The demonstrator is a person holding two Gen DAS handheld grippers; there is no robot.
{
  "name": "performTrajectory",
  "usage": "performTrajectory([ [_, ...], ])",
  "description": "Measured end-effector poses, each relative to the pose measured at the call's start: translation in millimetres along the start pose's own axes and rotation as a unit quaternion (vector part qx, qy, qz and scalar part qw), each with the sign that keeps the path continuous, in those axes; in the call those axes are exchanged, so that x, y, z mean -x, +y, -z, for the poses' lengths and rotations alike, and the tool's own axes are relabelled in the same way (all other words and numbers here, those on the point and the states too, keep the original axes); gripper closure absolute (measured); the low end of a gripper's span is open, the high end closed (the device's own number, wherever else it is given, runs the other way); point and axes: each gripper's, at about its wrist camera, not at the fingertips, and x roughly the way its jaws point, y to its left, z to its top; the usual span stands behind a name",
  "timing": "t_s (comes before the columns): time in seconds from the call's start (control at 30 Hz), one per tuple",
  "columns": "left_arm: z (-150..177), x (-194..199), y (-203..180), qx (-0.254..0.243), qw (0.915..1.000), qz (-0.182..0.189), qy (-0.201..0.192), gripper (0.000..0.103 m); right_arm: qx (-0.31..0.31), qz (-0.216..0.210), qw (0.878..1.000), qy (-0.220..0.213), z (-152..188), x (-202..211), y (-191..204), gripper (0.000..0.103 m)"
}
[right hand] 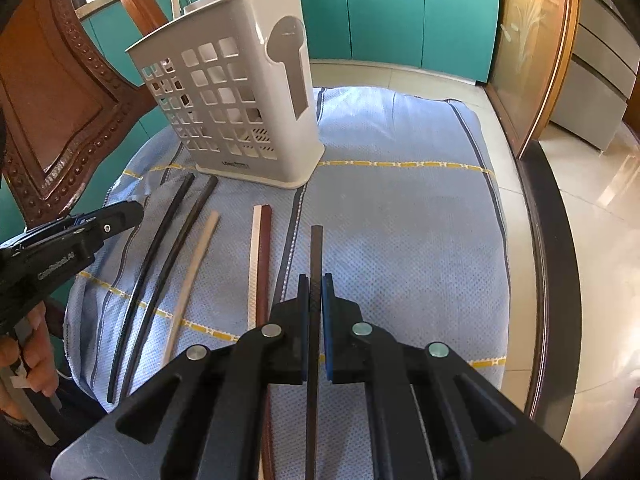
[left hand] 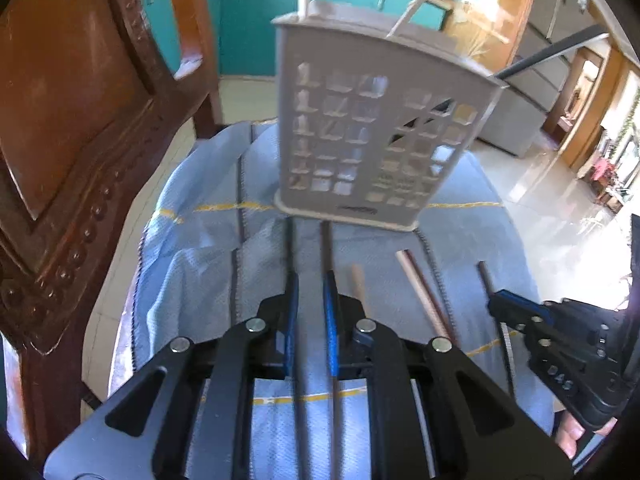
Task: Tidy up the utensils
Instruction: 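Lift both held chopsticks off the cloth, then carry both held chopsticks up over the white basket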
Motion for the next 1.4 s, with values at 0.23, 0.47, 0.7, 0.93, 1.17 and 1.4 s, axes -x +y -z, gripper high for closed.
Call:
performTrajectory([
  [0.23,1,-32,9,0.008,0.9989,-0.018,0.042,0.082,0.003,0.011,1.000,0.018,3,-11,1,0.096],
  [0.47,-16,-61,3,-0.008,0.9973,-0.054,0.048,0.081,0.021,0.037,0.999,0.033,5,-26,6,0.089],
  [0.7,-21,-66,-8,-0.018,0.9970,-0.060,0.046,0.096,0.011,0.021,0.999,0.034,3,-28,3,0.096],
  [0.93,-21,-30,-22,-0.025,0.9980,-0.058,-0.011,0.096,0.007,0.010,0.999,-0.050,-7,12,2,0.097],
  [1.17,-14,77,-30,-0.057,0.9870,-0.063,-0.136,0.096,0.018,-0.032,0.977,-0.212,-8,115,3,0.096],
  [1.4,-18,167,-40,-0.061,0.9722,-0.028,-0.224,0.096,0.019,-0.068,0.955,-0.287,-13,179,7,0.096],
])
